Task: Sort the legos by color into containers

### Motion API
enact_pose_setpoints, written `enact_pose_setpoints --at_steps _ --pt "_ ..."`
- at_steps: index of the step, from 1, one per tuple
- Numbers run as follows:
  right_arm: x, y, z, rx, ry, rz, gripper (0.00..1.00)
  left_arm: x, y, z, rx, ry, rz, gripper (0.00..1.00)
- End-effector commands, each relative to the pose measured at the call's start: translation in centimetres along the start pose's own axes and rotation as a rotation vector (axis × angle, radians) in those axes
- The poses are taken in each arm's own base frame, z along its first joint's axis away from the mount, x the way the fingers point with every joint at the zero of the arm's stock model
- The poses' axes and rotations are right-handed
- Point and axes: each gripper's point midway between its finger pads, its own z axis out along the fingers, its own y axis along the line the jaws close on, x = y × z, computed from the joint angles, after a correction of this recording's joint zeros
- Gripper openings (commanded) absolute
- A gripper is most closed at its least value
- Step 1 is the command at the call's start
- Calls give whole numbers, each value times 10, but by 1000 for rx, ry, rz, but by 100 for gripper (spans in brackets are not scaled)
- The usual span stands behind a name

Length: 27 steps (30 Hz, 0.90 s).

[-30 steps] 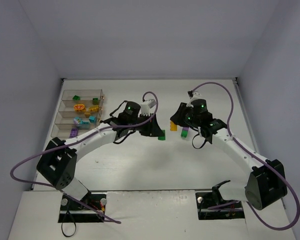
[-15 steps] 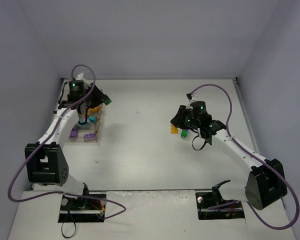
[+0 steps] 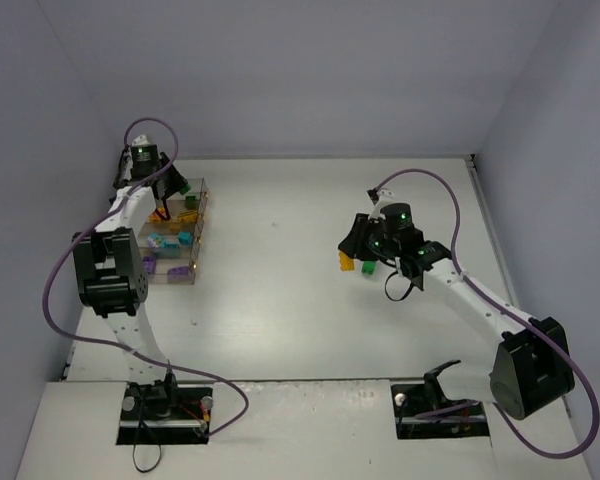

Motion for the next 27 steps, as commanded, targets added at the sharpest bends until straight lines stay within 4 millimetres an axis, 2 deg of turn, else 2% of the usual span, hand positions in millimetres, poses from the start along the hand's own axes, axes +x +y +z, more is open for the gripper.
enact_pose_setpoints --at_steps 1,11,16,21,24,27 --pt "-19 13 -4 -66 -67 -37 0 -57 -16 -7 27 -162 60 7" --pt "-21 17 -4 -90 -60 -55 0 -64 -16 10 35 -188 126 15" --pt "-18 17 -3 -93 -49 -52 0 -51 -8 18 18 -150 145 22" --pt "-17 17 -3 -95 -46 -52 0 -46 0 15 -8 -142 170 44" --pt "-18 19 -3 -105 -45 -53 0 -49 1 10 -14 -146 185 50" --pt "-19 22 -4 -114 -45 -51 0 -55 -2 2 -11 -154 186 51"
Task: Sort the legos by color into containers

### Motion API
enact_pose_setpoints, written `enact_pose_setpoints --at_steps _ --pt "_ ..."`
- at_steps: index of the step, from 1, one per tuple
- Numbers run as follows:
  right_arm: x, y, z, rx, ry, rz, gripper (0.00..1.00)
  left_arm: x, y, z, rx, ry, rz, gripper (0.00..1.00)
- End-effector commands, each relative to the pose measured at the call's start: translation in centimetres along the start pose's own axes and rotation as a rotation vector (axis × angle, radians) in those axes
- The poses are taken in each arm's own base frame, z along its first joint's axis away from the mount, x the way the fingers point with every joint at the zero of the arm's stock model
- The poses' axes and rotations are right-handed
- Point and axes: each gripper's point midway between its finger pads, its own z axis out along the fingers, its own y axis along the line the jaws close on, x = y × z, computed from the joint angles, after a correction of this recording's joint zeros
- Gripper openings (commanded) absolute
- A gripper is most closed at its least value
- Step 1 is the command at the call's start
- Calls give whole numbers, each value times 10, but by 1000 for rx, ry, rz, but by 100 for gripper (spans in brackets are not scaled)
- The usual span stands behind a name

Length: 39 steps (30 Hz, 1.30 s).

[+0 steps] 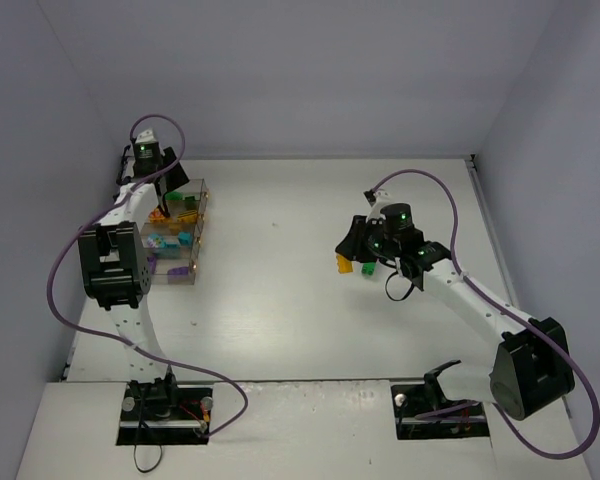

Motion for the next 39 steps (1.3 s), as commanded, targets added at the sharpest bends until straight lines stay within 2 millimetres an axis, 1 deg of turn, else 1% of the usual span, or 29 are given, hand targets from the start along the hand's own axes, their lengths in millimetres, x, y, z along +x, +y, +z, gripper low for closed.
enact_pose_setpoints --at_steps 1,2,4,5,6,7,8,9,10,11,12,13,14,15,16,17,18,19,20,21,23,24,27,34,35,36,37,39 --pt "-24 14 -3 -56 -72 -24 0 -44 -9 -28 24 -105 16 51" --pt "-26 15 -4 -57 -76 -25 0 -49 -12 -37 37 -116 12 51" --pt "-27 16 -5 -61 -81 -24 0 -51 -22 -48 77 -121 -20 51" --pt "-29 17 -6 -63 -87 -22 0 -47 -34 -61 138 -114 -23 51" --pt "-31 19 -7 -67 -92 -18 0 -45 -43 -69 175 -114 -28 51" --pt "-32 20 -7 -68 -94 -16 0 -45 -54 -77 224 -118 -39 51" --pt "-36 22 -8 -72 -102 -13 0 -31 -77 -96 319 -86 -25 51" --pt "-37 22 -8 -72 -102 -7 0 -31 -94 -108 386 -101 -12 51" --pt "-39 24 -8 -73 -108 5 0 -31 -111 -130 452 -115 0 51" --pt "-41 24 -8 -72 -112 14 0 -3 -130 -140 529 -57 24 51" --pt "-45 26 -8 -75 -118 22 0 15 -159 -157 610 -32 61 51" --pt "-47 28 -9 -78 -123 44 0 25 -175 -175 669 -22 93 51" --pt "-48 28 -8 -76 -128 57 0 44 -187 -184 713 18 115 51" --pt "-51 29 -8 -76 -132 73 0 71 -214 -205 808 76 151 51" --pt "-53 31 -8 -79 -138 108 0 81 -226 -221 859 92 166 52" --pt "-55 31 -7 -78 -142 126 0 98 -235 -230 907 121 178 52" --pt "-57 33 -7 -80 -147 158 0 116 -253 -252 969 147 194 57" --pt "-59 32 -7 -70 -157 177 0 131 -257 -259 991 172 203 59" --pt "-60 32 -7 -67 -161 191 0 145 -270 -276 1032 193 218 60" --pt "-61 32 -8 -63 -169 201 0 150 -274 -285 1050 194 227 60" --pt "-65 29 -10 -42 -190 229 0 165 -279 -294 1068 222 236 60" --pt "-65 28 -11 -37 -200 244 0 173 -285 -302 1087 243 233 61" --pt "-67 27 -13 -37 -223 260 0 185 -294 -312 1113 258 241 64" --pt "-67 29 -15 -47 -235 278 0 201 -318 -321 1157 296 237 65" --pt "-68 29 -16 -49 -239 280 0 205 -321 -319 1156 306 239 65" --pt "-69 29 -18 -50 -246 279 0 204 -325 -320 1161 302 241 65" --pt "-68 29 -18 -48 -246 281 0 207 -329 -323 1169 307 246 65" --pt "-69 27 -20 -43 -255 280 0 213 -333 -318 1153 321 246 65"
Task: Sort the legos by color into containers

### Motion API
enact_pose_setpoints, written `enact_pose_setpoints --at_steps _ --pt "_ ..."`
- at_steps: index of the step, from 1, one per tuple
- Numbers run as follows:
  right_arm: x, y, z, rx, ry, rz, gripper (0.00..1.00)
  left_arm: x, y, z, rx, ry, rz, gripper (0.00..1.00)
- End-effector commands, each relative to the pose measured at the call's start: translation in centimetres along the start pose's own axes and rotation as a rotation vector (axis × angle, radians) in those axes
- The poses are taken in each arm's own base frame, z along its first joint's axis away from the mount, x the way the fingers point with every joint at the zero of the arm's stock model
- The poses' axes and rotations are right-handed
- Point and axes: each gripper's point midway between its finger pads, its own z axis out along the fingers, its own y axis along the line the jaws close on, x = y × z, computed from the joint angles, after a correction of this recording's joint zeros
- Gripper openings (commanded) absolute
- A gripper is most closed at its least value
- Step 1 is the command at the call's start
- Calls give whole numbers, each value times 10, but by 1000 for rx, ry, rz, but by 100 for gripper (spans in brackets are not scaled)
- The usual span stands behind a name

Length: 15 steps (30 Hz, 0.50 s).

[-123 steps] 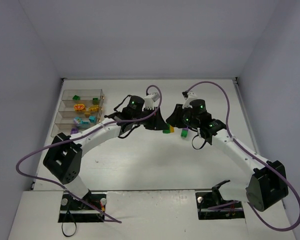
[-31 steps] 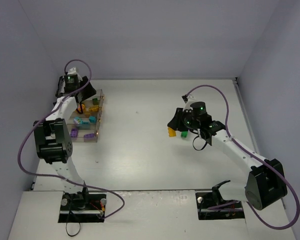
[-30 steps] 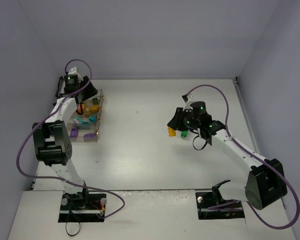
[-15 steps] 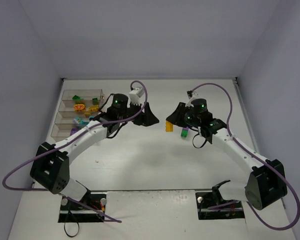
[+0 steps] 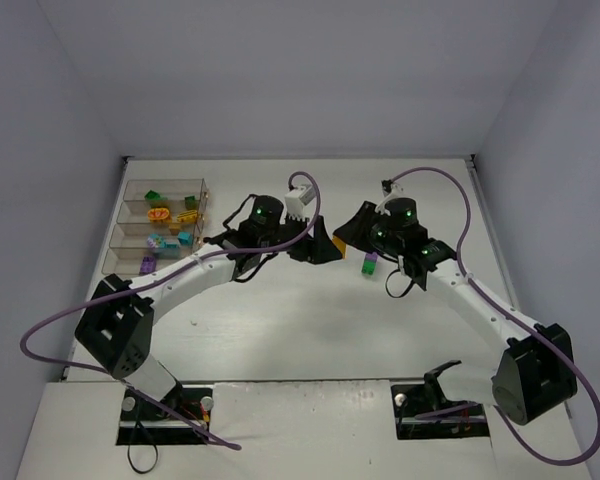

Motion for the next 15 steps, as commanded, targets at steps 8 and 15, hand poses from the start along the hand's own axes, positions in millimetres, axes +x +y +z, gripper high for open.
enact_pose_setpoints --at_steps 8,15 --pt "-26 22 -11 -75 -110 2 0 -43 -15 21 -11 -118 17 63" --pt "-24 22 -11 -85 -102 3 0 -46 -15 26 -4 -126 12 11"
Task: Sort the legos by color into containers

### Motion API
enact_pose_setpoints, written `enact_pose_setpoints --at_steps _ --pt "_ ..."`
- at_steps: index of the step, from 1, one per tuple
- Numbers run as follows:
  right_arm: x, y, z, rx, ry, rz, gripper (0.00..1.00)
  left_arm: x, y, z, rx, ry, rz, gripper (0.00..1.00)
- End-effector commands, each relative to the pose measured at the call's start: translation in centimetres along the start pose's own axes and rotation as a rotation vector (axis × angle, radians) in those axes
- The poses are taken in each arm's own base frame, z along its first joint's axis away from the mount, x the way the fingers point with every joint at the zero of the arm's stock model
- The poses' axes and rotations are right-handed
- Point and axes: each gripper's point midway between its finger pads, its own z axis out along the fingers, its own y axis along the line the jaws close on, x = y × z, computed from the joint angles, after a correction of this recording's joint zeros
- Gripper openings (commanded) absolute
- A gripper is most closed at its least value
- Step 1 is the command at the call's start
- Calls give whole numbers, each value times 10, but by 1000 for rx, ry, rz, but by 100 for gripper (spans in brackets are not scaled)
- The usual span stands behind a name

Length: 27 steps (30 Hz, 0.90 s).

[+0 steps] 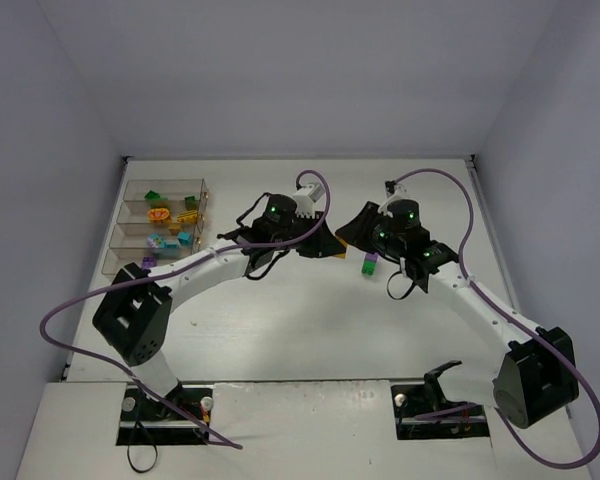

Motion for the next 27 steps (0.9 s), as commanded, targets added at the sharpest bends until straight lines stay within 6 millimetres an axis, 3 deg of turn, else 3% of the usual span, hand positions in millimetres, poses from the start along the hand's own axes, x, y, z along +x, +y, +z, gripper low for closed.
enact_pose_setpoints --at_steps 1,3,4,5,6,8,12,15,16,18,19,20,22,23,27 --pt "-23 24 -9 -86 -86 -5 0 -40 -30 -7 71 -113 58 6" --pt "-24 25 -9 -88 -86 -8 0 -36 -29 -7 73 -103 58 0" --pt "-25 23 -8 -83 -88 -10 7 -36 -29 -8 76 -103 57 0" --pt "-25 23 -8 -83 -88 -17 18 -35 -29 -9 72 -104 56 0" --pt "-25 21 -8 -74 -90 -19 40 -33 -24 -9 53 -102 49 0" --pt "-27 18 -7 -62 -92 -19 48 -34 -19 -13 31 -108 48 0" --pt "-41 2 -11 4 -122 -14 83 -37 12 -25 -56 -122 7 0" --pt "-59 -18 -19 88 -168 -6 93 -54 54 -48 -169 -178 -69 0" --pt "-62 -26 -22 122 -175 -3 93 -69 80 -66 -239 -237 -124 0" --pt "-72 -37 -28 166 -203 -10 94 -80 112 -89 -322 -287 -202 0" --pt "-73 -41 -30 191 -208 -14 95 -88 125 -104 -359 -328 -263 0" --pt "-74 -43 -32 199 -211 -19 95 -101 155 -129 -430 -388 -323 0" --pt "-73 -46 -33 208 -207 -26 95 -110 180 -155 -490 -444 -423 0" --pt "-70 -48 -33 211 -202 -26 95 -120 202 -180 -546 -500 -472 0" --pt "-61 -54 -33 220 -186 -20 96 -139 239 -225 -666 -626 -613 0"
